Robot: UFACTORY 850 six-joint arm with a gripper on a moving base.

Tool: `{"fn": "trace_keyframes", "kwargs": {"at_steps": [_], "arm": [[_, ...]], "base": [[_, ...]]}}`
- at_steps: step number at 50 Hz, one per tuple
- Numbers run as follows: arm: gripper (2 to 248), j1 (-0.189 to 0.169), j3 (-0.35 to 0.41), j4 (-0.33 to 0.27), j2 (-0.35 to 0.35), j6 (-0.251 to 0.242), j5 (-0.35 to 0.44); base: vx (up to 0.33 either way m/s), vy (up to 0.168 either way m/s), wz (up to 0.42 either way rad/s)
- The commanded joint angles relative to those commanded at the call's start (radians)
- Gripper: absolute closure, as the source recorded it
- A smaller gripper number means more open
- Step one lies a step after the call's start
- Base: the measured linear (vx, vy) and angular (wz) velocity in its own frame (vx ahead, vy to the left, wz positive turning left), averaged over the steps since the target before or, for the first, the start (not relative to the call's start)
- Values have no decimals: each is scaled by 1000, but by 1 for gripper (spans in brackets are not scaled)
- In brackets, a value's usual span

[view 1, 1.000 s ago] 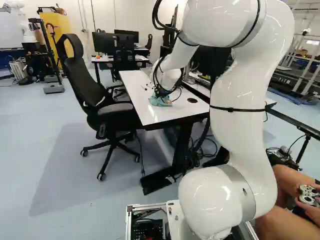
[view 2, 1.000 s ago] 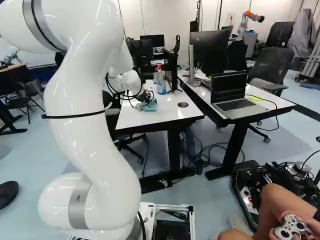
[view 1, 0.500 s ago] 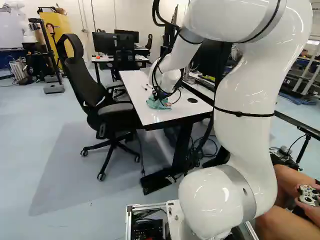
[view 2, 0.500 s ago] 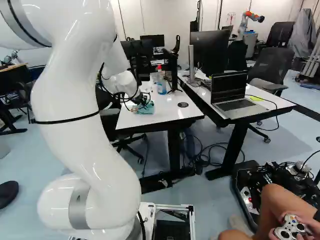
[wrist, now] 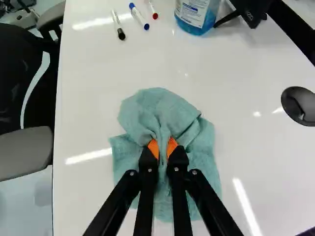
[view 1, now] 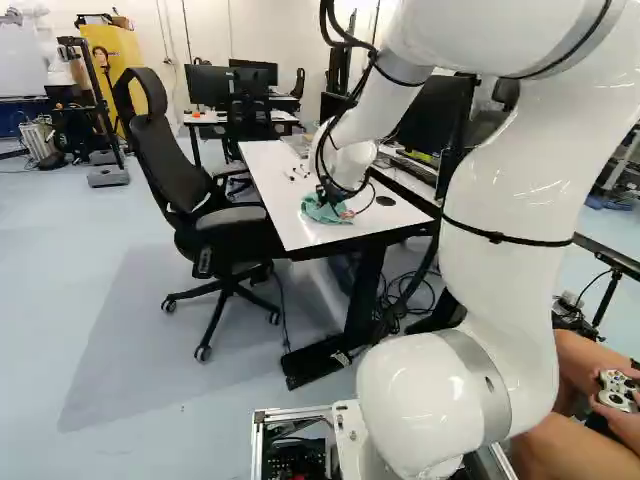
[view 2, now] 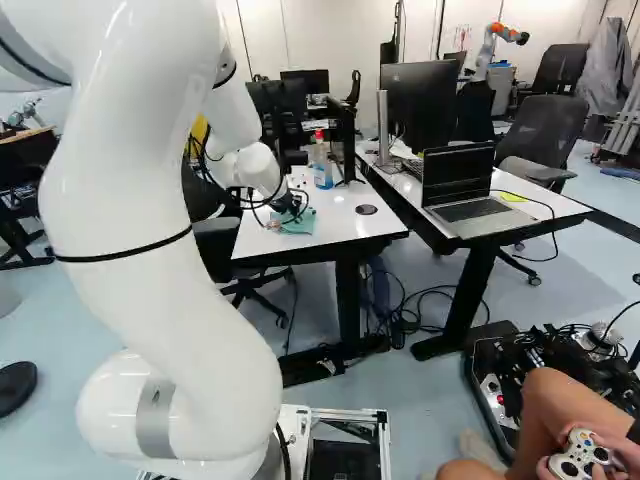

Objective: Clean the table with the green towel

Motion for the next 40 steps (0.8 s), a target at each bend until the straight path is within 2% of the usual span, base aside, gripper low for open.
{"fn": "trace_keyframes", "kwargs": {"at_steps": [11, 21, 40], "arm": [[212, -36, 5, 0, 4, 0, 0], [212, -60, -25, 0, -22, 0, 0], [212, -73, -122, 0, -102, 0, 0]], "base": [[0, 0, 0], [0, 0, 0], [0, 0, 0]]}}
